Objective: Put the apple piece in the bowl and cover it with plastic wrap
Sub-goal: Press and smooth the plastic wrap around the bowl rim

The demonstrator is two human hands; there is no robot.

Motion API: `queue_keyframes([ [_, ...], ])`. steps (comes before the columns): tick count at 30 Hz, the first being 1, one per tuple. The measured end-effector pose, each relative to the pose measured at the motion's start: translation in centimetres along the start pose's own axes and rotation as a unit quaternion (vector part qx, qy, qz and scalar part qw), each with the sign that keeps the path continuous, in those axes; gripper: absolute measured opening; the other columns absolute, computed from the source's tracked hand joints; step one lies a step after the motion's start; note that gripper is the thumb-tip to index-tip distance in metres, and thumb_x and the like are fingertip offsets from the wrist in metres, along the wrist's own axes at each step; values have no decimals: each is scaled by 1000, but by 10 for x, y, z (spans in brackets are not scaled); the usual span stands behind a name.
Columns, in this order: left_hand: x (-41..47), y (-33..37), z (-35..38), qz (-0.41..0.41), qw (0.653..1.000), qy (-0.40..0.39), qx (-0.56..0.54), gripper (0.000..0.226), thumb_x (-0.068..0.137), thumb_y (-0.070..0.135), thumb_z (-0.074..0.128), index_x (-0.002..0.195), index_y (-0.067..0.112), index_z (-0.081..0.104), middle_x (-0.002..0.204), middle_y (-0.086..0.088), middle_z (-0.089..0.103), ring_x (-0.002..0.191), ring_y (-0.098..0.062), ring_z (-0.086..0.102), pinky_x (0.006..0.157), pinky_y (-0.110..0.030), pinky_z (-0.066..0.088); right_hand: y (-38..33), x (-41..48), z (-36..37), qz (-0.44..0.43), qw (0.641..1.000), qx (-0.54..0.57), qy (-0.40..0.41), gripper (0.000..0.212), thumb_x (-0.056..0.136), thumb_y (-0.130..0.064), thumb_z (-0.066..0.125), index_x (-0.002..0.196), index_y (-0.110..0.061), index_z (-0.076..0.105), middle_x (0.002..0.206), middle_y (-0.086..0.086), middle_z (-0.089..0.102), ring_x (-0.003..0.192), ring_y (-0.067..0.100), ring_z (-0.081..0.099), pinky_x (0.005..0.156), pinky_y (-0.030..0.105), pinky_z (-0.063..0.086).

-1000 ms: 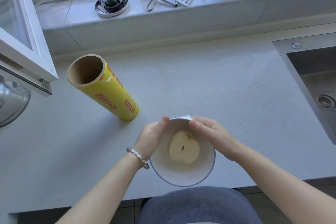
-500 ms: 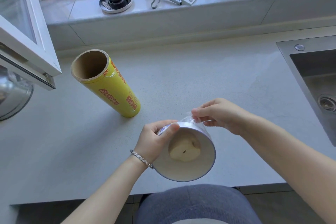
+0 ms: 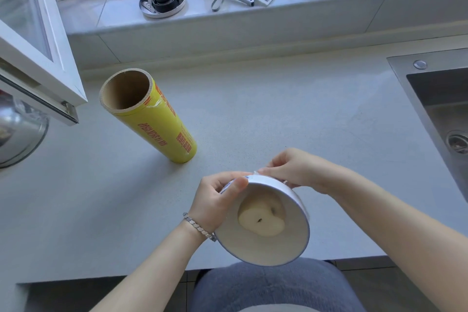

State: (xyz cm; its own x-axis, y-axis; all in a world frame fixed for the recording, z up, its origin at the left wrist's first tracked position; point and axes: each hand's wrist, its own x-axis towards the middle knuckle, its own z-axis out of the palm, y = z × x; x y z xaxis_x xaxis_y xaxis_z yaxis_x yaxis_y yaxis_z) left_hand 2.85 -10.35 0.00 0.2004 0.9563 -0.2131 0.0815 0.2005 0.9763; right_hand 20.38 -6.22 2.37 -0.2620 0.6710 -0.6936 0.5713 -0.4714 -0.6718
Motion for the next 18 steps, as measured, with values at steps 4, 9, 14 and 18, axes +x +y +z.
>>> queue_keyframes([
  [4,0,-2,0,-13,1000,23,-11,54,45,82,61,66,34,75,72,17,73,75,1,65,69,-16,52,5,-6,-1,-122,980,35,155,8,84,-16,62,79,-20,66,72,-9,63,72,3,60,68,14,43],
  [9,5,1,-5,-18,999,37,-6,65,42,86,59,62,26,73,67,4,64,68,-10,56,63,-20,47,1,-28,8,-288,948,134,14,30,90,-29,39,102,-23,66,106,-13,67,105,-2,61,93,13,44],
  [14,5,1,-5,-26,998,48,-8,63,40,86,59,58,27,73,68,-7,59,65,-14,53,61,-25,45,16,-20,16,-222,966,132,-3,31,91,-43,37,104,-32,62,110,-11,66,97,-8,60,84,10,46],
  [18,-1,-4,-2,-47,998,32,-30,63,41,82,63,64,25,75,64,5,70,65,-10,61,60,-21,50,27,-19,14,-192,969,156,-20,43,85,-46,32,98,-27,69,98,-17,70,94,-7,63,86,12,47],
])
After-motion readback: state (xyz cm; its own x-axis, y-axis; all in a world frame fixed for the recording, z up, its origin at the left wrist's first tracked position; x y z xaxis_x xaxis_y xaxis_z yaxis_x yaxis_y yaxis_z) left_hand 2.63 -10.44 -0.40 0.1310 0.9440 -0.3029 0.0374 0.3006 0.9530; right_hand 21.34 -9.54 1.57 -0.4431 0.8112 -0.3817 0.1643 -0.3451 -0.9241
